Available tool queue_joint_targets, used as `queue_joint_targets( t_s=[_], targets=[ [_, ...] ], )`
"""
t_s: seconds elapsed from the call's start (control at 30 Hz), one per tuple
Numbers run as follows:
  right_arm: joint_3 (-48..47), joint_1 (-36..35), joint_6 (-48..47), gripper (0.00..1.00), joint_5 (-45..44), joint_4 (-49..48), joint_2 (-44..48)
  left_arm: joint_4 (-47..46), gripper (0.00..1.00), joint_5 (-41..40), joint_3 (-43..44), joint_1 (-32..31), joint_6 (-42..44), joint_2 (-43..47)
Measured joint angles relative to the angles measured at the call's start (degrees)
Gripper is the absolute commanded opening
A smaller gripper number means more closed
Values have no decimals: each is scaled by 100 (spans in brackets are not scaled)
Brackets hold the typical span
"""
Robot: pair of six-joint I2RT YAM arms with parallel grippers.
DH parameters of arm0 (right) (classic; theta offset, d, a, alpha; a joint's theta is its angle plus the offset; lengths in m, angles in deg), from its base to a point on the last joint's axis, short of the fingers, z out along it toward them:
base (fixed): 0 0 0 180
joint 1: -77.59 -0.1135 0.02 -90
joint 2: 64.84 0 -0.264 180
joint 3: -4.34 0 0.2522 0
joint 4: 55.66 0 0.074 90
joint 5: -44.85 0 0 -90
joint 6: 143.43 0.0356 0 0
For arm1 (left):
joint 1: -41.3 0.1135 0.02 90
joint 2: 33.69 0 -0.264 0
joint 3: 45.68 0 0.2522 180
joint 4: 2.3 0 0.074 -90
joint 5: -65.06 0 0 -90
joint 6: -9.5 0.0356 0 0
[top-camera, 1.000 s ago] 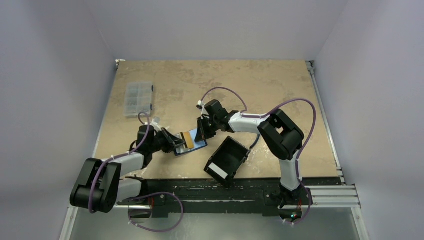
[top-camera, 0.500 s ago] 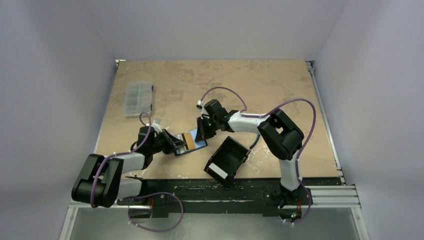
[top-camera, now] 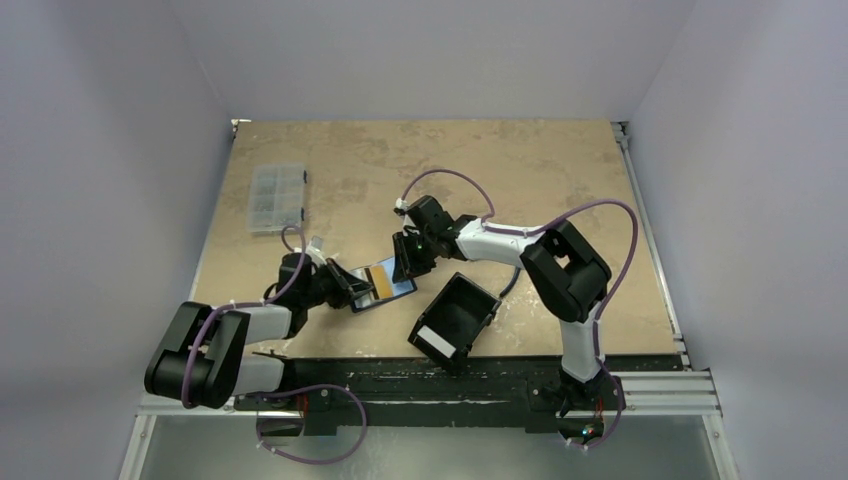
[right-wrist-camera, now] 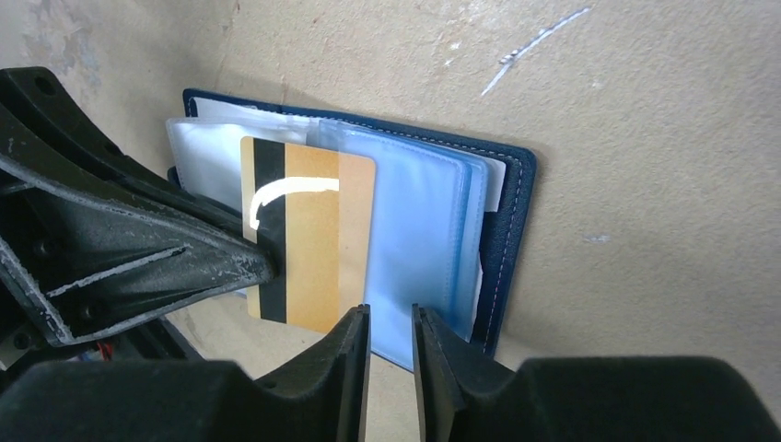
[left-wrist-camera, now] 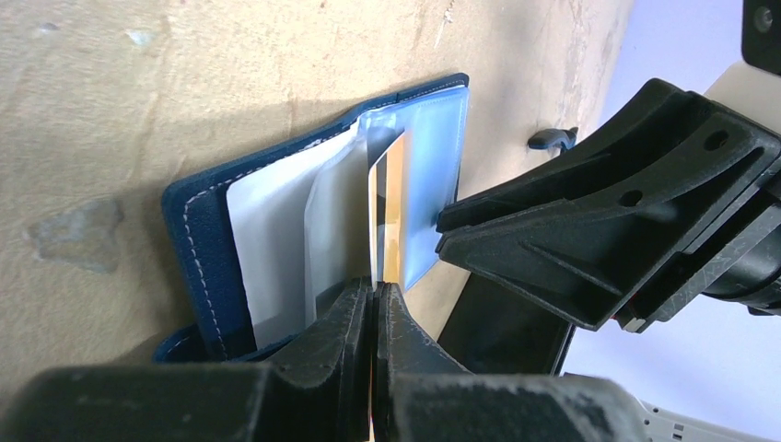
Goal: Put the credit cards into the card holder
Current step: Insert the credit card into the card holder.
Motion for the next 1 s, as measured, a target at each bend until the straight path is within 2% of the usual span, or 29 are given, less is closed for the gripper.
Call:
queue_joint_targets(
  t_s=[0.33,0.53,0.67,0.83,1.0],
  targets=[
    [0,31,-79,37,-249,155,107,22,0,-284,98,-278,-28,-2],
    [2,160,-155,36,-376,208,133,46,0,-319,105,-286,-44,-2],
    [55,221,-166,32,-332,179,133,55,0,-326,118,-293,-68,-11],
    [208,223,-144,20,-151,-44,131,50,0,-463,240,-472,-107,-90],
    [293,260,-103,16,0,-170,125,-24,0,-675,343,-715,-249,-264]
  ],
)
